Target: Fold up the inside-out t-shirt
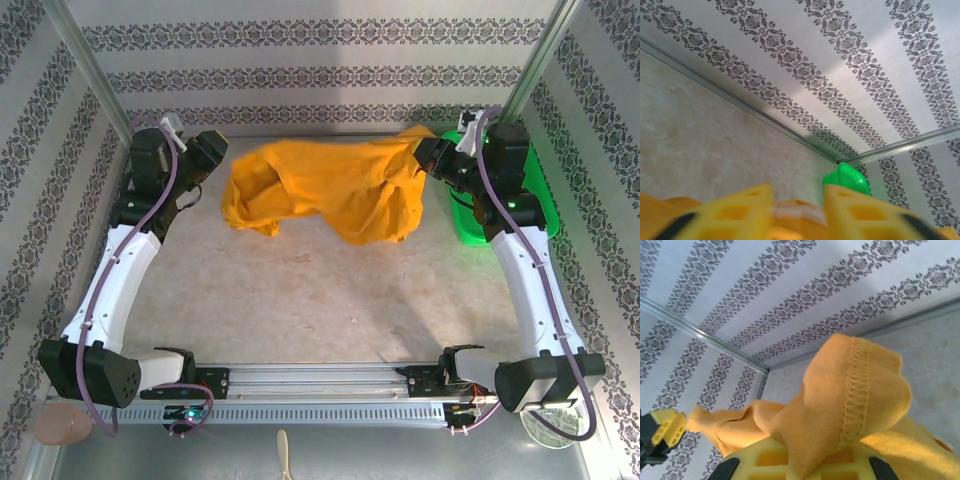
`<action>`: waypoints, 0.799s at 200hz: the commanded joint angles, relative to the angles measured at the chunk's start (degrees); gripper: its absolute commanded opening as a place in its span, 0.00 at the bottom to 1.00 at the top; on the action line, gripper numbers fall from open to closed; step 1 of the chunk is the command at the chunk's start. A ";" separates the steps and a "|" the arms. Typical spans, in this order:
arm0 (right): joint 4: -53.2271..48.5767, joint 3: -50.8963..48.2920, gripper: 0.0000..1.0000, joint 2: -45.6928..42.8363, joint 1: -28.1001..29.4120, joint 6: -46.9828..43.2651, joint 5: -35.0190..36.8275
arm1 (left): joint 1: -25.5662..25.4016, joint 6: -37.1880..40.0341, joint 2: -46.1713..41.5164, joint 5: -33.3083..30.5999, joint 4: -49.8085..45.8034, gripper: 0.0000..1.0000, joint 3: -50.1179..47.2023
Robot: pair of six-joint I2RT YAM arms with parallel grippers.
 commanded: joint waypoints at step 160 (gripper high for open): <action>0.12 -2.12 0.00 3.17 1.25 -3.95 1.65 | -47.16 -12.53 25.09 -17.72 48.43 0.75 -25.14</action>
